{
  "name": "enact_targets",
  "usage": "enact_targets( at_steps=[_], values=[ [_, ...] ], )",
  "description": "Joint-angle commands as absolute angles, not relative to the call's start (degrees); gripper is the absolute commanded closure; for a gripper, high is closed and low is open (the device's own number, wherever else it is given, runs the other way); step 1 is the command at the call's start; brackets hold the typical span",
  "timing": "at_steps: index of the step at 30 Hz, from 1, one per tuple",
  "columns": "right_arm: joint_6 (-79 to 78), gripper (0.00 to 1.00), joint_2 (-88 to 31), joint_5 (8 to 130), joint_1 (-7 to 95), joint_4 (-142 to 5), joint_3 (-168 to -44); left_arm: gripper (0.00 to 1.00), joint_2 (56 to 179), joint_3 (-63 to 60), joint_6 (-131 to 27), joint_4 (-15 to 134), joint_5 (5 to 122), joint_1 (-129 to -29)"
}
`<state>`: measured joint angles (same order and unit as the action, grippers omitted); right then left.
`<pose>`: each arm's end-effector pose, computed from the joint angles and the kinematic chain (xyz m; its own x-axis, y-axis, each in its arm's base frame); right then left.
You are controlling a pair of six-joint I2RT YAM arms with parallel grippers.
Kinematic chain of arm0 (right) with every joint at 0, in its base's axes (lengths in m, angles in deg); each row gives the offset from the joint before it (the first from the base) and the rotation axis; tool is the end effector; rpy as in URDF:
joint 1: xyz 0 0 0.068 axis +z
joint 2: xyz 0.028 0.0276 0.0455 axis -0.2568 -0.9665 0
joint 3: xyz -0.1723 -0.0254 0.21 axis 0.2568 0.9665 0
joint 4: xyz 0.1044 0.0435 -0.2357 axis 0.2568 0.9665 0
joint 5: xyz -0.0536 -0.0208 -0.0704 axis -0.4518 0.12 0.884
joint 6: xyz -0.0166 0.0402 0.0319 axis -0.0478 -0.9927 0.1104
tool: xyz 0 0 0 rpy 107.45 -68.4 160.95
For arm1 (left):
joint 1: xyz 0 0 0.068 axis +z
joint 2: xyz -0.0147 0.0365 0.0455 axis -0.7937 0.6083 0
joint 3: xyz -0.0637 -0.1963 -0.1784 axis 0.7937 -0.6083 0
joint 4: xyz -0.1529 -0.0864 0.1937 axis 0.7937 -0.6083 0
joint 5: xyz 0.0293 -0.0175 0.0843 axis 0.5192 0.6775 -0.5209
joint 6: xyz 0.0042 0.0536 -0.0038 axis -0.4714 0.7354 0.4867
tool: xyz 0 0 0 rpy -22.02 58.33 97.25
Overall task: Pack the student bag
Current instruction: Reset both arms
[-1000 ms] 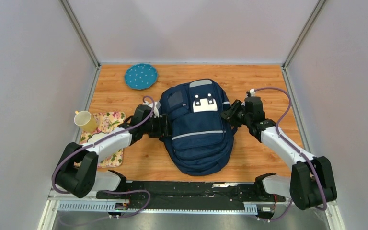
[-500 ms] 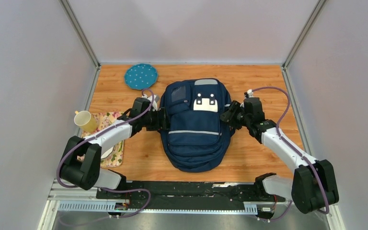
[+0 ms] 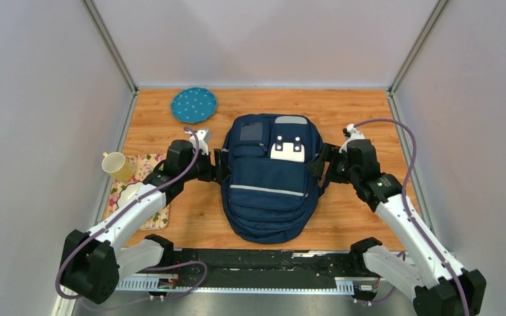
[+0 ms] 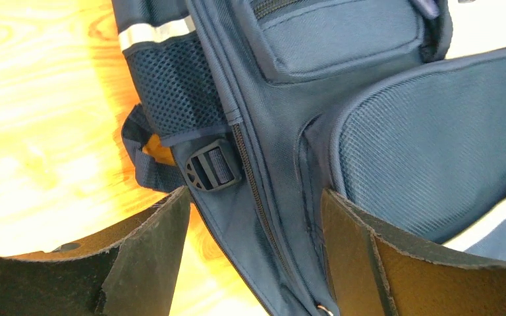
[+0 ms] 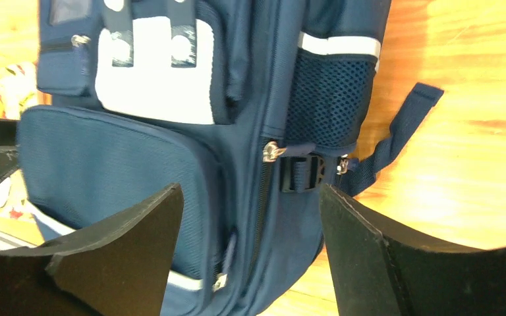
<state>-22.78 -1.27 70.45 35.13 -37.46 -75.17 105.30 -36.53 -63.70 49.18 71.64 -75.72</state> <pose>0.1853 0.0723 0.2764 -0.7384 0.2462 -0.6278 -0.0643 0.9010 0.4289 0.2127 -0.1021 0.2353 -0.7072 -0.1103 -0.6983 0.3405 0.8125 -0.4732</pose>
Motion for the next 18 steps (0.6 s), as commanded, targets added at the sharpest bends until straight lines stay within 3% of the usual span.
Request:
enact_targets(
  at_steps=[1,5,18],
  values=[
    [-21.9,0.20,5.8,76.0,36.1,-38.1,-75.8,0.20,100.3,-35.9,-61.9,52.8,75.6,-77.1],
    [-21.7,0.11,8.6,80.6,35.8,-36.6,-75.7,0.20,98.1,-35.7,-60.9,51.6,74.0,-77.1],
    [-23.3,0.10,6.5,84.2,35.2,-30.7,-79.0,0.19,92.4,-33.8,-59.4,41.8,62.4,-77.1]
  ],
)
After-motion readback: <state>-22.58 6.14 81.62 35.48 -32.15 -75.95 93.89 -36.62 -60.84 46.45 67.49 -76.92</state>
